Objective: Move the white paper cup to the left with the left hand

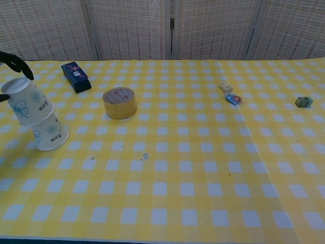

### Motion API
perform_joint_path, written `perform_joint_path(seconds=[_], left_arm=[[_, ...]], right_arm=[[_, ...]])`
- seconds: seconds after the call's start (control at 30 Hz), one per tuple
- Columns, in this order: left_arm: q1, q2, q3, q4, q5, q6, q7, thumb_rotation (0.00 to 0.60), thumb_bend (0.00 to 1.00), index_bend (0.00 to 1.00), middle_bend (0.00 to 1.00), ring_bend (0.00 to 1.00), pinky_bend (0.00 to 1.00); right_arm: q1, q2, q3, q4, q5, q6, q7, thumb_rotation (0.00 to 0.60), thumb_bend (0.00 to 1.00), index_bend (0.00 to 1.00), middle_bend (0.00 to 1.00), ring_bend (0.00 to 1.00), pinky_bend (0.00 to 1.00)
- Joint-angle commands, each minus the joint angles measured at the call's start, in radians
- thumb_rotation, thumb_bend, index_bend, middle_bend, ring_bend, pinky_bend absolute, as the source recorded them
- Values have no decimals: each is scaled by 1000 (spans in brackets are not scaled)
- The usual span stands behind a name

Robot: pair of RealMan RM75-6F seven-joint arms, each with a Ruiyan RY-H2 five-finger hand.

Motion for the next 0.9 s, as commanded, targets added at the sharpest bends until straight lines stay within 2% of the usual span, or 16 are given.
perform_joint_path(seconds=[0.03,0.37,0.6,0.9], left_arm=[[11,33,-5,-23,0,16,-6,600,460,456,250,210,129],[55,73,-2,-4,-23,54,-34,600,459,451,250,206,115],[67,2,31,87,-45,22,24,600,459,450,250,205,96],[55,-107,46,208,-38,-18,33,600,457,446,250,205,92]], right_arm=[[0,1,1,-2,-1,2,-1,600,98,0,0,24,0],[-1,2,3,-8,-10,12,-5,600,98,0,0,24,0],[-1,6,4,-15,-16,18,-12,600,98,0,0,25,0],[-5,17,4,-35,-19,27,-27,600,99,0,0,25,0]])
